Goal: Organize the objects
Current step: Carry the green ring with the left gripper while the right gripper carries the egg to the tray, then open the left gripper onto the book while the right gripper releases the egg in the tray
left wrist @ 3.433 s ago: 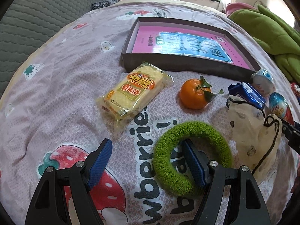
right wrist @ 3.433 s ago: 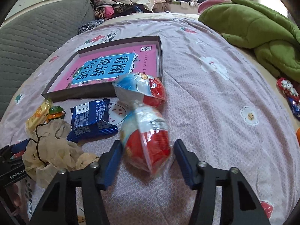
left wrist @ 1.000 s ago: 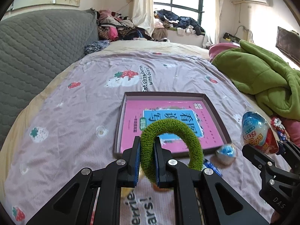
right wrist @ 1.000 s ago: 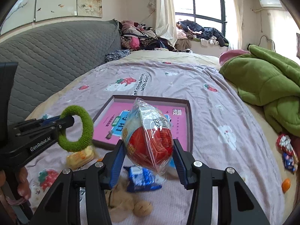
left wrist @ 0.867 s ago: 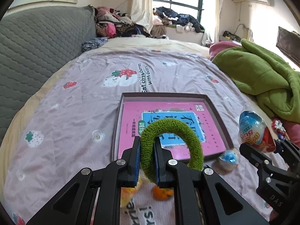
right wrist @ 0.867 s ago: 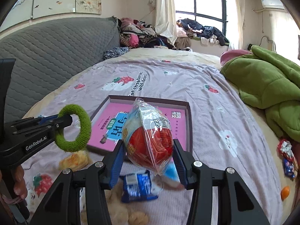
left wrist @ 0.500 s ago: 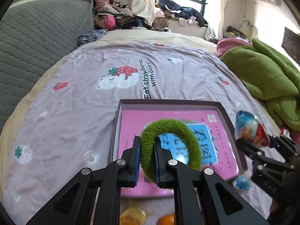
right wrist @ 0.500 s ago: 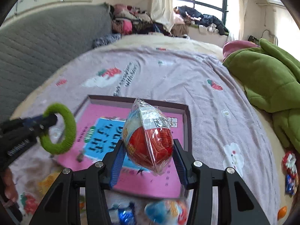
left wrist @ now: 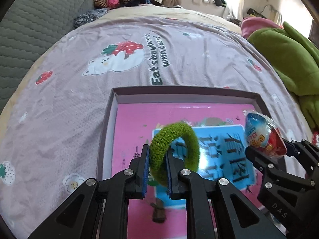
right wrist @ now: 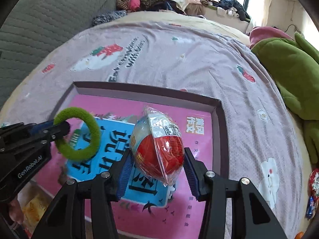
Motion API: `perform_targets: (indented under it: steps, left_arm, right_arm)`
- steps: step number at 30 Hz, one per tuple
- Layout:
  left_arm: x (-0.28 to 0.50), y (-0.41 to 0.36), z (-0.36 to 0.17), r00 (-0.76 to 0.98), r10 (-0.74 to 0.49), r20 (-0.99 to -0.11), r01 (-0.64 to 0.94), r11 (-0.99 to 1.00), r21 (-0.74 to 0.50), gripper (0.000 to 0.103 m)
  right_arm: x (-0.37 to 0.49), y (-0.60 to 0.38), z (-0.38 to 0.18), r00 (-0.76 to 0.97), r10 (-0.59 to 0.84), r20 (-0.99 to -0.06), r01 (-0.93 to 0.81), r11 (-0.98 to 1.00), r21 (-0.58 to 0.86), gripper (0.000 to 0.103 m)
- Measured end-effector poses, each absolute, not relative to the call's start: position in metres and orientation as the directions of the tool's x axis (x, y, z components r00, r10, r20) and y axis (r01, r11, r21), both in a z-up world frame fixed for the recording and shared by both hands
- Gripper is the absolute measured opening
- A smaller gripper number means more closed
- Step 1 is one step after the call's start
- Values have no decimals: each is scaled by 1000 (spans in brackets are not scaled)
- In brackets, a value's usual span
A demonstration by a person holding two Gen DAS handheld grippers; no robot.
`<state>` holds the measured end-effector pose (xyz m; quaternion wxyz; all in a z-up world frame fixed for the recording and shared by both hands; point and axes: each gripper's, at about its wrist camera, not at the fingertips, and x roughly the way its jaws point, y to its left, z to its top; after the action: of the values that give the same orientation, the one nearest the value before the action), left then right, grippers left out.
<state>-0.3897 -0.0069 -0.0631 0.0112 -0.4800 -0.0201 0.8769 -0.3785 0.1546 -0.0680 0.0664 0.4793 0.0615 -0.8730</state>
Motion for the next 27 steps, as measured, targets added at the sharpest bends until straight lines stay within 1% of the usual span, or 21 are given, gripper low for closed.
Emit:
perform_targets:
  steps: [2,6,8,10,12,14,15,16,18,20,23,27]
  left_arm:
    - [-394,-9,-69,-523,41,-851,3,-999,-50,16]
    - [-399,-12,-77,-510,32,-860,11,-999,-44,16]
    - [-400,-14,-79,-503,39,-863,12,-999,-53,18]
    - [-400,-14,-80,-494,34,-869,16,-999,-48,27]
    - [-401,-16,-81,-493,20,-870,27,-999,-38,30]
    - [-400,-19,-80,-496,21,-868,35,-998,-44,35]
    - [-399,-20,-80,-495,23,-868,38,-998,-48,42]
    - [-399,-22,-79,-490,30,-871,36,-998,-55,46]
    - [-396,-23,-75,-493,36,-869,37,-997,-62,47]
    - [-392,-26,-69,-507,27,-862,45,-997,-58,47]
    - [-386,-27,-58,-518,12,-855,56,-997,-47,48]
    - [-375,-28,-42,-529,-16,-848,62,-998,-20,48]
  right_arm:
    - [-383,153,-72,-520,-34,-854,173,-983,-66,50]
    - [-392,155,-84,-473,-48,-880,160,-987,-32,50]
    - [-393,154,-87,-465,-34,-884,157,-987,-45,50]
    - [-393,152,-89,-466,-24,-884,160,-986,-57,50]
    - [-394,152,-92,-450,-15,-893,153,-986,-61,50]
    - [-394,151,-91,-456,-4,-890,153,-985,-74,51]
    - [-393,150,-89,-465,5,-885,159,-983,-89,51]
    - [-392,149,-86,-475,12,-880,163,-982,-101,51]
    - [-392,152,-82,-481,0,-877,159,-983,-87,52]
    - [-392,156,-77,-473,-11,-881,148,-987,-67,56]
    - [-388,157,-67,-502,2,-865,147,-985,-88,57]
    - [-381,160,-53,-507,-30,-861,146,-988,-52,57]
